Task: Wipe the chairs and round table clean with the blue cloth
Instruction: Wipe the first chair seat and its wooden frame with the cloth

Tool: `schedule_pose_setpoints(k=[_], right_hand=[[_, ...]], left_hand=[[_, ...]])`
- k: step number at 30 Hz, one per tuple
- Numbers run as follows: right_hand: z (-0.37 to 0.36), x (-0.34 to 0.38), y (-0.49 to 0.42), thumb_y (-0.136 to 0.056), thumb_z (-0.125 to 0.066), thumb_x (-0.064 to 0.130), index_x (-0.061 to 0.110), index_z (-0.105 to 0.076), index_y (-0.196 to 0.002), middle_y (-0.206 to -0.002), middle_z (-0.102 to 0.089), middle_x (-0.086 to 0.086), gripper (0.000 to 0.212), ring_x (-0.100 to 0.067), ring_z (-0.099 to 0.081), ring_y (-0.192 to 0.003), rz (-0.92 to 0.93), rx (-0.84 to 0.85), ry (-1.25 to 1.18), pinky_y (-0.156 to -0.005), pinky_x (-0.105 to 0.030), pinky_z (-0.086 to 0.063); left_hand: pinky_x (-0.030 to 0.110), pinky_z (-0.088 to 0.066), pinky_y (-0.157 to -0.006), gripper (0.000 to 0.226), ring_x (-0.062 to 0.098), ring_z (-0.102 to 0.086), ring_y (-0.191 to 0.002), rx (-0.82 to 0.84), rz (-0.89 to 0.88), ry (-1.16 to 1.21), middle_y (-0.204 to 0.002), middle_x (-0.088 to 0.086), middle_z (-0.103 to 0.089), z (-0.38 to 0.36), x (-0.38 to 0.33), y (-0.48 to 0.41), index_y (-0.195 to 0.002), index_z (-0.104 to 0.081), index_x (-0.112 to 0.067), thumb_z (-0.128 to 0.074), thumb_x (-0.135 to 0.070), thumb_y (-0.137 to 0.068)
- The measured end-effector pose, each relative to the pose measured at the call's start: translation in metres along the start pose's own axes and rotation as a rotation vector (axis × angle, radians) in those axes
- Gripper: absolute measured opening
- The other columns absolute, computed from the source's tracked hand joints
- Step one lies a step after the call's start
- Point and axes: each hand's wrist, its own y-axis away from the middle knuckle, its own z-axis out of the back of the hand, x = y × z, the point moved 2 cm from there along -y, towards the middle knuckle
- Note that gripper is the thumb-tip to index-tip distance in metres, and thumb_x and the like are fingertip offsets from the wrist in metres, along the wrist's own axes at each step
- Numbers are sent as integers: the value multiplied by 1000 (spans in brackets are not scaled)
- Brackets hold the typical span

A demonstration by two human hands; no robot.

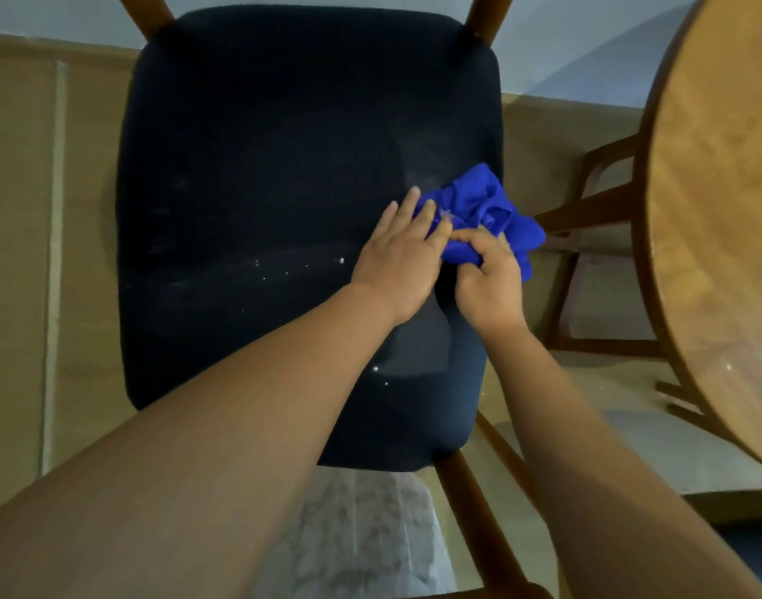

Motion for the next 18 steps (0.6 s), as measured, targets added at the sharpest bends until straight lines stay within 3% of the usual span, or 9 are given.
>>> schedule_pose_setpoints(k=[5, 7, 10, 13, 18], right_hand=[[-42, 24, 21, -65, -37, 15, 27, -63, -101, -119, -62, -5, 46, -25, -50, -119, -369, -297, -234, -109, -52, -26], [-65, 48, 27, -77, -42, 11, 32, -60, -108, -125, -59, -1, 41, -19, -46, -124, -479, -332, -244, -116, -48, -10], [-111, 89, 40, -83, -40, 1, 34, -52, -125, -142, -45, 3, 55, -16, -26, -138, -467, -207, -187, -113, -42, 11], [-156, 132, 44, -83, -38, -2, 36, -44, -133, -154, -22, 5, 63, -15, -7, -143, -389, -69, -130, -112, -44, 10], [-213, 181, 40, -84, -37, -2, 36, -45, -132, -154, -19, 11, 62, -18, -4, -143, -168, 167, -7, -110, -52, 10]], left_hand=[[53, 10, -111, 50, 30, 11, -144, 49, -101, -135, -158, 5, -10, 11, 24, 10, -149, -15, -18, -27, -26, -101], [59, 9, -109, 49, 29, 10, -144, 75, -82, -120, -158, 1, -10, 17, 47, 19, -148, -19, -22, -28, -30, -101], [63, 6, -108, 47, 29, 6, -144, 81, -52, -143, -157, -3, -12, 28, 103, 37, -147, -22, -26, -25, -29, -100], [63, 6, -108, 48, 28, 4, -145, 87, 44, -164, -157, -5, -12, 39, 165, 58, -147, -21, -27, -25, -26, -99], [61, 0, -109, 50, 29, -2, -144, 30, 393, 20, -157, -3, -12, 33, 237, 99, -148, -19, -27, -28, -24, -99]])
